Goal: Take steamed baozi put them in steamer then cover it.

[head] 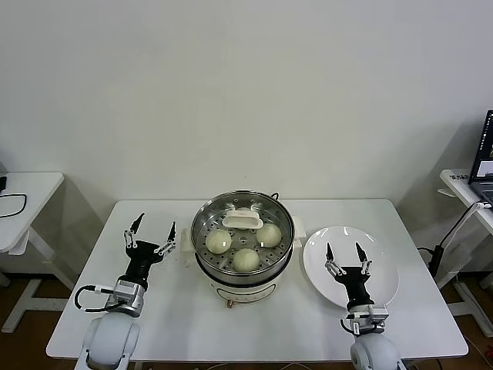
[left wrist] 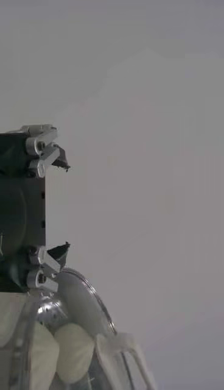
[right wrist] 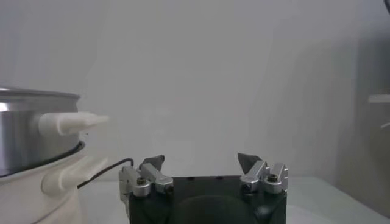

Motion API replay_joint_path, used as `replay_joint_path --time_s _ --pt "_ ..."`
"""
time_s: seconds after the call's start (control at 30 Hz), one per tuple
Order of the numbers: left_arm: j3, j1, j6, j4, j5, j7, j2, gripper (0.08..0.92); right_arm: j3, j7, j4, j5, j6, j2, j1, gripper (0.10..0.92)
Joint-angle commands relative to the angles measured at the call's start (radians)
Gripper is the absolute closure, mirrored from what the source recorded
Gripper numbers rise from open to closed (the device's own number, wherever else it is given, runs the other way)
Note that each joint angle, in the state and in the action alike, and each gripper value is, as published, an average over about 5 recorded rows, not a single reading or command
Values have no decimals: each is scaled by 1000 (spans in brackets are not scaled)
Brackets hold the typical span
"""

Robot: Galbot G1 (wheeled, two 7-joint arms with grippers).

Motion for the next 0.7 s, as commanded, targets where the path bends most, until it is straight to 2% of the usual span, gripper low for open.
replay_joint_path --time_s 0.03,0.7 --pt "-23 3 -60 55 -89 -8 3 177 5 0 25 4 -18 -2 -29 203" --pt "-11 -12 -82 108 -72 -9 7 177 1 5 25 -5 -36 8 -24 203"
